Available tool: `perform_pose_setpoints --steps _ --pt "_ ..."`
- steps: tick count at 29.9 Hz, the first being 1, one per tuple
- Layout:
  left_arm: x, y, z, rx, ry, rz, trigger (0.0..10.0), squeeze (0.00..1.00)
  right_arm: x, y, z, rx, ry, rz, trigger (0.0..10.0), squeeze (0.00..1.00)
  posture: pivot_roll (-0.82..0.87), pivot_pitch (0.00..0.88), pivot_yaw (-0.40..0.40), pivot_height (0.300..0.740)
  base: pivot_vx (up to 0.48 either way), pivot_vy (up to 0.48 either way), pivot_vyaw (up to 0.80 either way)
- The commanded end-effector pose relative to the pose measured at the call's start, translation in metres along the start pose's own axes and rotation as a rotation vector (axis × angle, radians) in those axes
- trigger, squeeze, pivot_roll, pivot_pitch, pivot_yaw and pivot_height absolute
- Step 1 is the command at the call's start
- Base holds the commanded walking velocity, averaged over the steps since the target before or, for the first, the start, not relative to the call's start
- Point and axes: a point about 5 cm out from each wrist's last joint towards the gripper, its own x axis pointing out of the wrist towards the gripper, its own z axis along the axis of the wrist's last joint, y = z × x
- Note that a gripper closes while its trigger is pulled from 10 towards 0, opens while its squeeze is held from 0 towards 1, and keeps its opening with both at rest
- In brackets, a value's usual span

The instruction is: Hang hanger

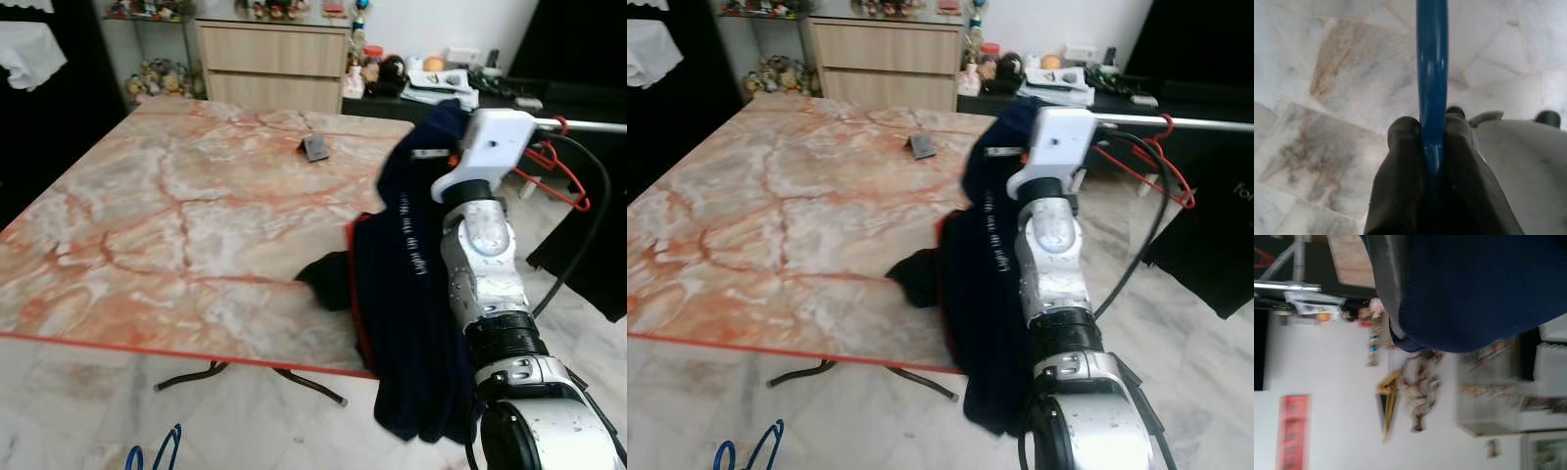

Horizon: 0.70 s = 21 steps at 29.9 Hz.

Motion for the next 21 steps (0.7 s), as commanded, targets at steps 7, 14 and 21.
perform_pose_setpoints --steps 7,14,21 --pt "-0.001 -0.008 -0.009 -0.002 0.054 -0.016 10.0 0.0 -0.026 0.032 -0.052 -0.04 0.244 0.27 10.0 0.0 -0.05 0.067 -0.021 0.74 0.0 0.0 0.0" --pt "-0.001 0.002 -0.008 -0.004 0.063 -0.009 10.0 0.0 -0.04 0.022 -0.078 0.005 0.411 0.215 10.0 0.0 -0.05 0.066 -0.022 0.74 0.0 0.0 0.0" --pt "-0.005 0.011 -0.014 -0.007 0.067 -0.001 10.0 0.0 -0.051 0.012 -0.09 0.01 0.477 0.123 10.0 0.0 -0.05 0.061 -0.023 0.74 0.0 0.0 0.0"
